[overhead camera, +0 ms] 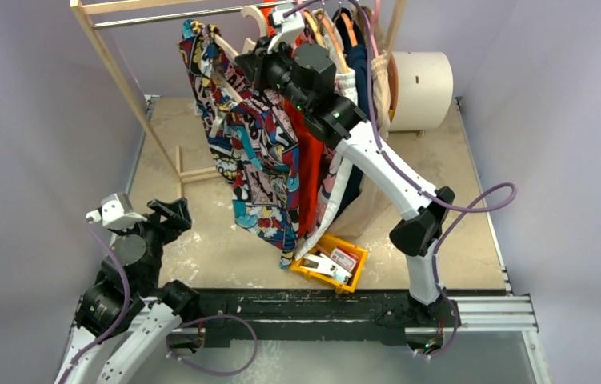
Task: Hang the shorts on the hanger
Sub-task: Place the hanger on the clothesline.
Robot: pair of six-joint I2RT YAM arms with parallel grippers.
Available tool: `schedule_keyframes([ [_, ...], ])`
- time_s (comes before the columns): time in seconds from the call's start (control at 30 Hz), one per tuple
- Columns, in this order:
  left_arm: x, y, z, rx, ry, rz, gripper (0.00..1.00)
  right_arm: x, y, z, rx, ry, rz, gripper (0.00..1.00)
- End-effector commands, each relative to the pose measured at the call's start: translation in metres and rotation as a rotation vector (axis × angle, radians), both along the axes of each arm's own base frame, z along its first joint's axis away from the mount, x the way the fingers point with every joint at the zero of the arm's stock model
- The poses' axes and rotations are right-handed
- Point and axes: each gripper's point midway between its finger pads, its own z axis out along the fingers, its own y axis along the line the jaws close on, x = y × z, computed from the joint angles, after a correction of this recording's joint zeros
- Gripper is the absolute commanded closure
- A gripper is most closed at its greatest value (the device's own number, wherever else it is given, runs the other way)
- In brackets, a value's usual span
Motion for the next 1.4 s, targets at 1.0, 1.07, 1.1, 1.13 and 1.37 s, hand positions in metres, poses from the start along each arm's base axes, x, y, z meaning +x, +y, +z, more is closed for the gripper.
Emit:
schedule_keyframes([
  [1.0, 0.002, 0.000, 0.005, -0.038, -0.047, 0.008, 0.26, 0.013, 0.005, 0.080, 0.325, -0.187, -0.030, 1.00],
  [1.07, 0.002, 0.000, 0.005, -0.037, -0.046, 0.008, 0.26, 0.015, 0.007, 0.077, 0.326, -0.185, -0.032, 1.00],
  [1.1, 0.002, 0.000, 0.005, -0.037, -0.046, 0.008, 0.26, 0.016, 0.008, 0.077, 0.325, -0.186, -0.035, 1.00],
  [1.13, 0.002, 0.000, 0.005, -0.037, -0.046, 0.009, 0.26, 0.018, 0.009, 0.075, 0.324, -0.185, -0.036, 1.00],
  [1.37, 0.002, 0.001, 0.004, -0.035, -0.044, 0.015, 0.26, 0.031, 0.012, 0.063, 0.300, -0.196, -0.078, 1.00],
])
